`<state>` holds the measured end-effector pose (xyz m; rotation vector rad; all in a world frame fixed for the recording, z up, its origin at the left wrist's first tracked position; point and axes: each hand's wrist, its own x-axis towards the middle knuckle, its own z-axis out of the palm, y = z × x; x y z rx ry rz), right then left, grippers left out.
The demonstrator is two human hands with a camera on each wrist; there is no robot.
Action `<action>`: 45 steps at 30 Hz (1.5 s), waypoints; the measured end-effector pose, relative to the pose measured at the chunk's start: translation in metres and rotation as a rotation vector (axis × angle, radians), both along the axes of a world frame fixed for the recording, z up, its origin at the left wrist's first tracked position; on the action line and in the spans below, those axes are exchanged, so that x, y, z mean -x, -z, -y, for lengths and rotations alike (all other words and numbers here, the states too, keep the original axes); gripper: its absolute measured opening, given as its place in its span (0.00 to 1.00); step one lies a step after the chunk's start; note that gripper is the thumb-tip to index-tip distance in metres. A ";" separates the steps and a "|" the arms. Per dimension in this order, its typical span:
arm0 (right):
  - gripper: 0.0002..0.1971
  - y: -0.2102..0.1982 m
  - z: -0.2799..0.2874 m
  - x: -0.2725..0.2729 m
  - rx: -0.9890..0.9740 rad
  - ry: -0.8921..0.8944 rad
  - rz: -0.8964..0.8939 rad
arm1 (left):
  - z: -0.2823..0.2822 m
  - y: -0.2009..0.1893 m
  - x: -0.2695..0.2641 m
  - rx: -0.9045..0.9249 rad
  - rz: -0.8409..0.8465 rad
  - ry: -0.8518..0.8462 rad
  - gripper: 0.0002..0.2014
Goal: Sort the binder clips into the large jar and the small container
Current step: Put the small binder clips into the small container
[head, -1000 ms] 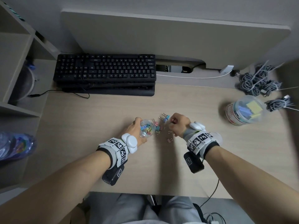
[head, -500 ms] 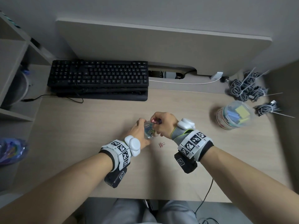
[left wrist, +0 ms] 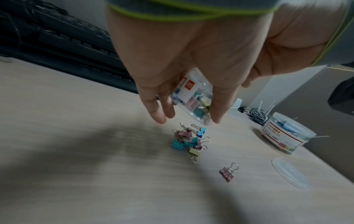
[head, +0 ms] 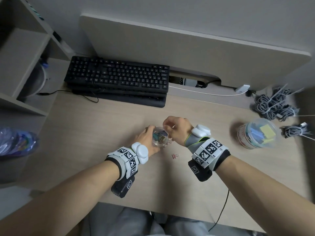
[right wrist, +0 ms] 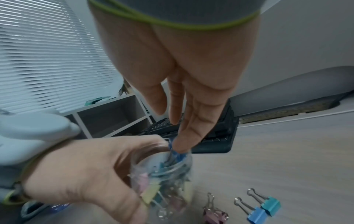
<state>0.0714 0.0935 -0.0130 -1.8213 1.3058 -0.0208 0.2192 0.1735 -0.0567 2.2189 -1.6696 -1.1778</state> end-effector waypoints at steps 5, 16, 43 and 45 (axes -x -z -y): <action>0.11 0.031 0.024 0.016 -0.021 0.013 -0.317 | -0.006 0.002 -0.020 -0.022 0.030 -0.058 0.34; 0.41 0.071 0.006 -0.005 -0.022 -0.210 -0.553 | -0.022 0.014 -0.052 -0.038 0.067 -0.115 0.35; 0.08 0.063 0.000 0.021 -0.088 0.127 -0.634 | -0.011 0.024 -0.045 -0.085 0.018 0.050 0.37; 0.09 0.063 -0.001 0.022 -0.104 0.108 -0.613 | -0.007 0.024 -0.042 -0.089 0.011 0.065 0.37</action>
